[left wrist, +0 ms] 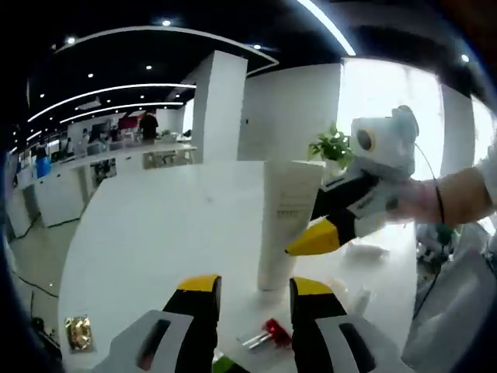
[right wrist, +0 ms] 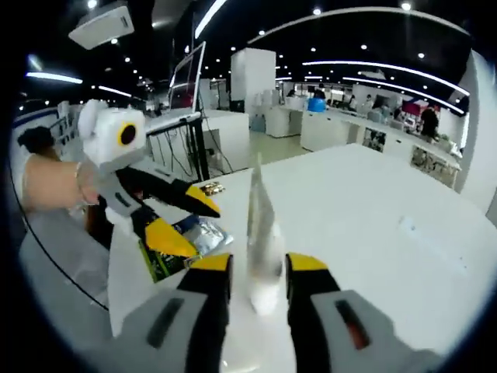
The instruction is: Arrange the skincare products in the storage area until every visible bottle or jar stands upright without overlapping.
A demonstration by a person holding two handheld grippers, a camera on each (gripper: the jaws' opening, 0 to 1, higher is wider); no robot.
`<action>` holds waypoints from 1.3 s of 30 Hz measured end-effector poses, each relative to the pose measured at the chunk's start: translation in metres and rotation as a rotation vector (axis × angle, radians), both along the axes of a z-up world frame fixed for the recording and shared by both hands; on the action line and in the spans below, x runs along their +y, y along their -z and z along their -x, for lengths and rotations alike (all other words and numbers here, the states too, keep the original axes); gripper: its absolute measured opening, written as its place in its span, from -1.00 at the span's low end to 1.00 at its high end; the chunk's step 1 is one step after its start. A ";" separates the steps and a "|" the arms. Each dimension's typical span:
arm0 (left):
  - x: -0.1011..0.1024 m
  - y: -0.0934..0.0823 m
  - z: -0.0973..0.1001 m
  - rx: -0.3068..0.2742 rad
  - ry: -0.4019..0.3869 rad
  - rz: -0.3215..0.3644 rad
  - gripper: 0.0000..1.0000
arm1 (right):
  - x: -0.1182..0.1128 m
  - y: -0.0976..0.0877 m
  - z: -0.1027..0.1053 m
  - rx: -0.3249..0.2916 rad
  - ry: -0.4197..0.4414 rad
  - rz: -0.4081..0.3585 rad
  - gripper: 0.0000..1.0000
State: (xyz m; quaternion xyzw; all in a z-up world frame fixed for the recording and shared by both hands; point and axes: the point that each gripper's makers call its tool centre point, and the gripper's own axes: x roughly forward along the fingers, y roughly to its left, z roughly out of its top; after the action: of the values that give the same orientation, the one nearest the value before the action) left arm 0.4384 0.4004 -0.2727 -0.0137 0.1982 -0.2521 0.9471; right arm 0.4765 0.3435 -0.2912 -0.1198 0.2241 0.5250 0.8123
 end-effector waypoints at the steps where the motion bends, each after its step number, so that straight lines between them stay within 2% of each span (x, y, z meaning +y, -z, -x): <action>1: 0.008 -0.003 0.003 0.000 -0.031 -0.021 -0.27 | 0.001 0.006 -0.001 -0.007 0.007 0.003 -0.44; 3: 0.014 -0.011 0.006 -0.015 -0.058 -0.021 -0.28 | 0.002 0.014 -0.003 -0.003 0.021 0.009 -0.44; 4: 0.017 -0.017 0.009 -0.021 -0.075 -0.002 -0.29 | 0.004 0.015 -0.004 0.008 0.045 -0.023 -0.44; 6: 0.021 -0.028 0.013 -0.040 -0.082 0.033 -0.29 | 0.005 0.019 -0.005 0.023 0.064 -0.039 -0.45; 7: 0.023 -0.031 0.015 -0.049 -0.082 0.038 -0.29 | 0.005 0.021 -0.004 0.019 0.062 -0.033 -0.46; 10: 0.025 -0.038 0.017 -0.085 -0.090 0.050 -0.30 | 0.002 0.044 -0.003 0.021 0.053 0.049 -0.47; 13: 0.024 -0.035 0.020 -0.092 -0.079 0.074 -0.30 | 0.002 0.056 -0.004 0.016 0.056 0.080 -0.50; 14: 0.024 -0.028 0.021 -0.082 -0.073 0.067 -0.30 | 0.002 0.057 -0.004 0.024 0.057 0.078 -0.51; 16: 0.027 -0.017 0.023 -0.027 -0.073 0.027 -0.34 | 0.004 0.055 -0.003 0.023 0.051 0.077 -0.52; 17: 0.031 -0.014 0.023 -0.016 -0.066 -0.035 -0.37 | 0.005 0.054 -0.003 0.022 0.046 0.078 -0.52; 18: 0.033 -0.016 0.021 -0.052 -0.069 -0.048 -0.38 | 0.005 0.054 -0.002 0.017 0.024 0.089 -0.53; 19: 0.033 -0.017 0.021 -0.057 -0.070 -0.039 -0.38 | 0.006 0.054 -0.001 0.017 0.012 0.090 -0.53; 24: 0.035 -0.018 0.022 -0.042 -0.077 -0.019 -0.38 | 0.005 0.055 -0.002 0.010 -0.052 0.104 -0.55; 28: 0.036 -0.012 0.023 -0.034 -0.076 -0.067 -0.39 | 0.006 0.055 0.000 0.011 -0.101 0.115 -0.56; 32: 0.034 -0.006 0.024 -0.019 -0.067 -0.083 -0.41 | 0.005 0.055 0.000 0.014 -0.168 0.111 -0.56; 36: 0.029 -0.004 0.025 -0.022 -0.048 -0.118 -0.42 | 0.004 0.055 0.002 0.010 -0.220 0.139 -0.56; 39: 0.024 -0.003 0.026 -0.020 -0.027 -0.117 -0.42 | 0.001 0.056 0.001 0.011 -0.250 0.158 -0.56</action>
State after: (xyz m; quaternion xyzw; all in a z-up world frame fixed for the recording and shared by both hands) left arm 0.4119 0.4248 -0.2699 0.0412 0.2031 -0.2274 0.9515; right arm 0.4751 0.3442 -0.3468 -0.2075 0.2526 0.6034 0.7273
